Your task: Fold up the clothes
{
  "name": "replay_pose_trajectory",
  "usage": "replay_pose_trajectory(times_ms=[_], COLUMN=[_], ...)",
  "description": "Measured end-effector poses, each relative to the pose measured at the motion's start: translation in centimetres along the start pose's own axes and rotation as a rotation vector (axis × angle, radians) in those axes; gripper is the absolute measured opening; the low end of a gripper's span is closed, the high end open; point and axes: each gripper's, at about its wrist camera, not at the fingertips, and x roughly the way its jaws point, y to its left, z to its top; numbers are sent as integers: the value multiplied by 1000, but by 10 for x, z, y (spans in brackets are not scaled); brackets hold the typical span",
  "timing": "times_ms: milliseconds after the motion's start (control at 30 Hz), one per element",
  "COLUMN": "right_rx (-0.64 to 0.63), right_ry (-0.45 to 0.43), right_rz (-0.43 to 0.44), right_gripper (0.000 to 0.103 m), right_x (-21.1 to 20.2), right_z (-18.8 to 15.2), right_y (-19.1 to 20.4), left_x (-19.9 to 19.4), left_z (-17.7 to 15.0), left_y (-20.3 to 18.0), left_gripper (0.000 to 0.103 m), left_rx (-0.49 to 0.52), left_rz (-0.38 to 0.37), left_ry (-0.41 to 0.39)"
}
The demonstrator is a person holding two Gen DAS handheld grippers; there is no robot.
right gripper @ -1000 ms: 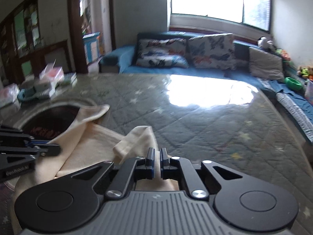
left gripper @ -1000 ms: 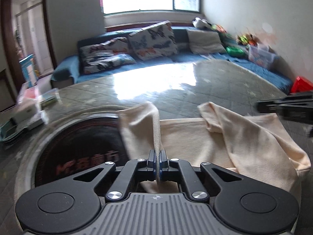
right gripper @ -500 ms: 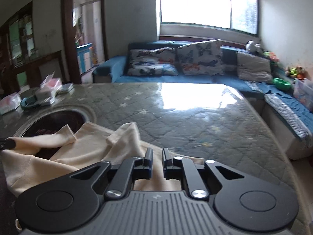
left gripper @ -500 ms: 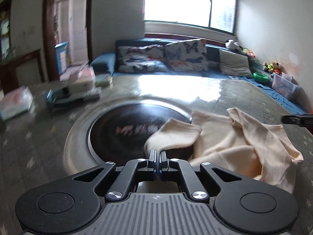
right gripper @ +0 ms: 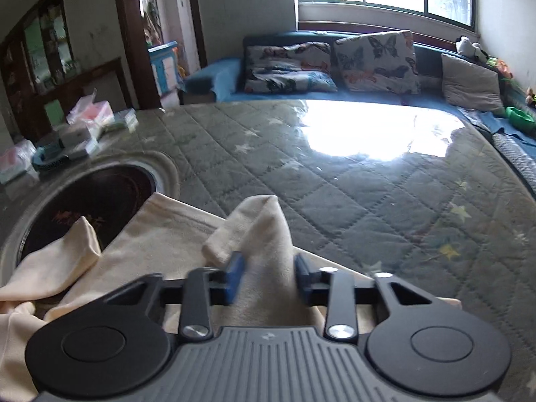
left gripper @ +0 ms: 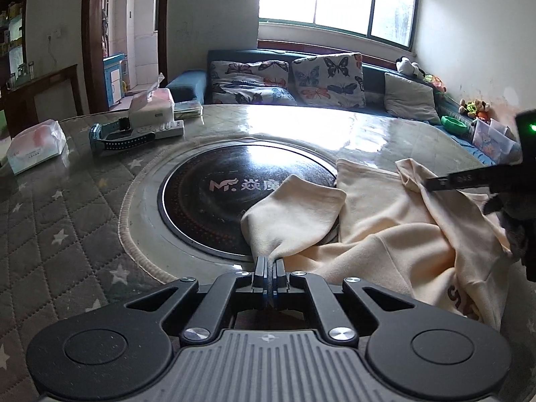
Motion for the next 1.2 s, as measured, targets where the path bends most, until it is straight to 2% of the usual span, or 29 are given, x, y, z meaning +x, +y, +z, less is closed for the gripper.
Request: replay_pose_trajectory(times_ms=[33,67,333,500,633,767,867,900,933,1000,1100,1200], right_rx=[-3,-3,78,177,268,328,399,396,388,381,385,344], right_ry=[-12,-28,-204,-317,-366,-321,-234,-208,-180,-137,-153,-188], right_rz=[-4,-13,-92,-191,-262,-333,-337,-349,-376,-417,-424,-444], right_gripper=[6,5,4,5,5,5,6,6,11,12,12,14], right_x=[-5,-11,-106,-179,-226,-242,-233,-230,-225,-219,-225,-231], right_z=[-1,-2,-22,-52,-87,-123,-146,-150,-156,-165,-163,-147], right_y=[0,-1,-27,-58,-79,-95,-111,-113,-115,-119,-122,-117], left_x=[-1,-1,-18,-33,-42,-46,-47,-48,-51,-56,-65,-64], left_z=[0,0,-11,-18,-26,-36,-39,-39,-39,-38,-33,-24], left_y=[1,2,10,15,16,16,16,15,15,14,14,12], left_gripper=[3,3,3,3,3,3,3,4,5,8,8,8], left_rx=[-3,-3,-6,-3,13,30,50,61,72,94,126,134], left_rz=[1,3,7,12,8,8,-1,1,0,-3,6,8], left_ry=[-1,-1,-14,-12,4,30,51,53,50,44,11,-9])
